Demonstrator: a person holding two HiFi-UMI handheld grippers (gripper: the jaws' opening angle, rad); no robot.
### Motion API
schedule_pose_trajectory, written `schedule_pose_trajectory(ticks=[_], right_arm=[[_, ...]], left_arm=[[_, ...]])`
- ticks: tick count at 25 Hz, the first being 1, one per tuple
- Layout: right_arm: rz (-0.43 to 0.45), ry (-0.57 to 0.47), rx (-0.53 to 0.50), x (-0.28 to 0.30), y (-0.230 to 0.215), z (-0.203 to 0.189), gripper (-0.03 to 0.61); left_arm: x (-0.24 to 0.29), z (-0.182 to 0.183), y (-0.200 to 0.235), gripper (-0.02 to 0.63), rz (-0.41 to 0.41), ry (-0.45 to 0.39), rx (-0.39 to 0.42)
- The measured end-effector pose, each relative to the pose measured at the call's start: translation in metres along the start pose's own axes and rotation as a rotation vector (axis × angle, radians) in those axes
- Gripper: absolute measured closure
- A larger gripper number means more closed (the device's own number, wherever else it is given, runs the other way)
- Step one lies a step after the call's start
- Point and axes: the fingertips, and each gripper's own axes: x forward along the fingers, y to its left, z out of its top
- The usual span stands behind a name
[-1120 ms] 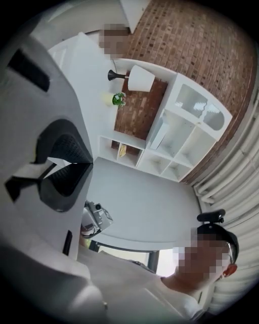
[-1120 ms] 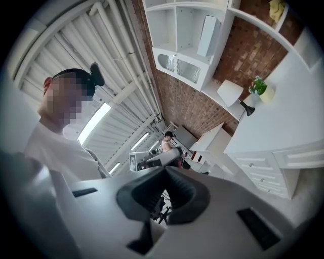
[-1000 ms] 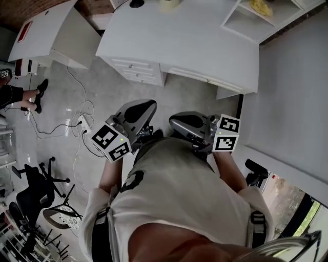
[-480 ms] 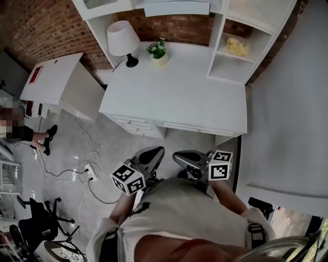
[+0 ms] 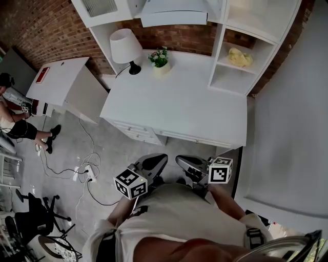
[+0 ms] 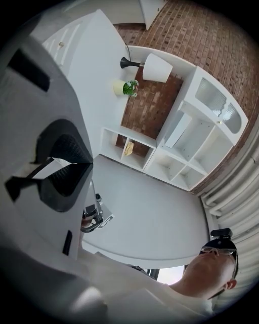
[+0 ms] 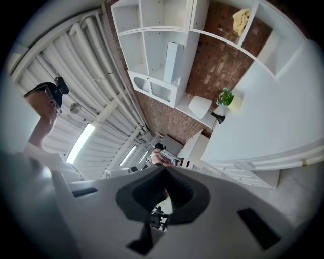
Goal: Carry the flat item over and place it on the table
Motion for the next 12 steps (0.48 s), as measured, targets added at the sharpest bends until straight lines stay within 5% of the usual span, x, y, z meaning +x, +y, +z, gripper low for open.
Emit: schedule_pose_trajectory(ticks=[12], right_arm=[[-0.157,-0.074,0.021,0.022,-0.042,0.031,0.57]], left_arm=[[0.011,0.006,0.037,0.594,-0.077,0.039,0.08]])
